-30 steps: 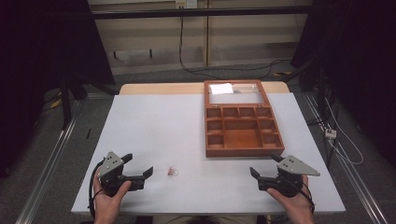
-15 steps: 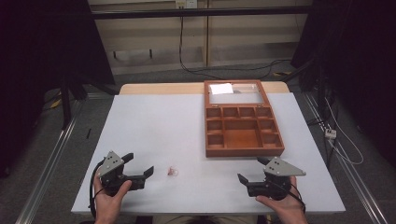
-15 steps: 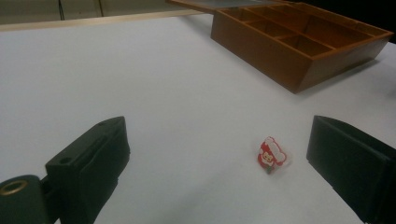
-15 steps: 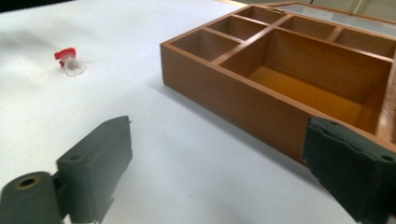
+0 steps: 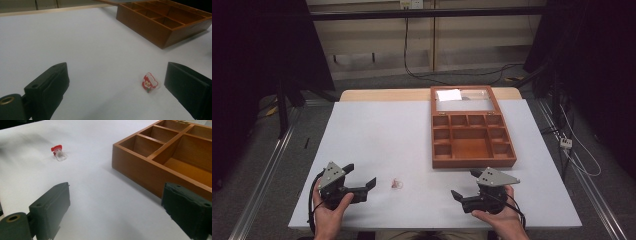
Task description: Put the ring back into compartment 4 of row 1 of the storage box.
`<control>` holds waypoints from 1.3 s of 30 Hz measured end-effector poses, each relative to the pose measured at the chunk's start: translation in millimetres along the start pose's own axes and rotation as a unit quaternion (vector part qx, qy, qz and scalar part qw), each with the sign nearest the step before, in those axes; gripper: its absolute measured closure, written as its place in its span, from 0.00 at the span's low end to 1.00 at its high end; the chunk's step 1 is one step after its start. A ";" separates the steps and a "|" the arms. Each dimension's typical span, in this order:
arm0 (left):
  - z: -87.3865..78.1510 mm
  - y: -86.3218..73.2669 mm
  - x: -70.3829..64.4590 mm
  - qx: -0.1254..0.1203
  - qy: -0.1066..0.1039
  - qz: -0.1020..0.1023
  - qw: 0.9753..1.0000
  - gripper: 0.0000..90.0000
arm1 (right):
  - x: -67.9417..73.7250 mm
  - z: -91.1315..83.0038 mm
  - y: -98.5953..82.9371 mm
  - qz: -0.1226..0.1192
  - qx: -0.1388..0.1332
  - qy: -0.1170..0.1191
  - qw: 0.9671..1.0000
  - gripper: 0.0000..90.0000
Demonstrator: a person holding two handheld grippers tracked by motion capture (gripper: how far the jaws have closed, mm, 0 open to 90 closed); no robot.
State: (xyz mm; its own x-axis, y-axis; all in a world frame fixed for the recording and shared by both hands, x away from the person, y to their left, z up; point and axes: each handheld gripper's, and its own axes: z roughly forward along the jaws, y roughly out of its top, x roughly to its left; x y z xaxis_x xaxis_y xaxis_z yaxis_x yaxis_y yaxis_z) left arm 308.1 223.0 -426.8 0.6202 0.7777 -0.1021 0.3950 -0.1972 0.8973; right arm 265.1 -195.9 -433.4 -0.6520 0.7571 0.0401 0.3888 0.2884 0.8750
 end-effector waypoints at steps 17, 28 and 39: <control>-3.8 1.9 -1.2 -0.008 -0.002 0.009 1.000 0.06 | 19.1 38.1 26.6 -0.035 0.014 0.063 0.997 0.09; -2.9 1.3 -0.6 -0.005 -0.005 0.007 1.000 0.06 | 39.2 71.9 39.7 -0.063 0.048 0.096 0.992 0.10; -2.3 1.3 -0.2 -0.004 -0.007 0.006 1.000 0.06 | 50.0 95.5 52.4 -0.080 0.054 0.115 0.989 0.27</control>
State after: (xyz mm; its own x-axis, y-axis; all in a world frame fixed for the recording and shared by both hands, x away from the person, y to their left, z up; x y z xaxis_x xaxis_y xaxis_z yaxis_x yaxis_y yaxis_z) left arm 306.9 224.0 -424.6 0.6342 0.7671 -0.0970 0.3823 -0.2021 0.9017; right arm 315.0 -86.9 -431.5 -0.8373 0.5462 0.0250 0.3278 0.4647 0.8225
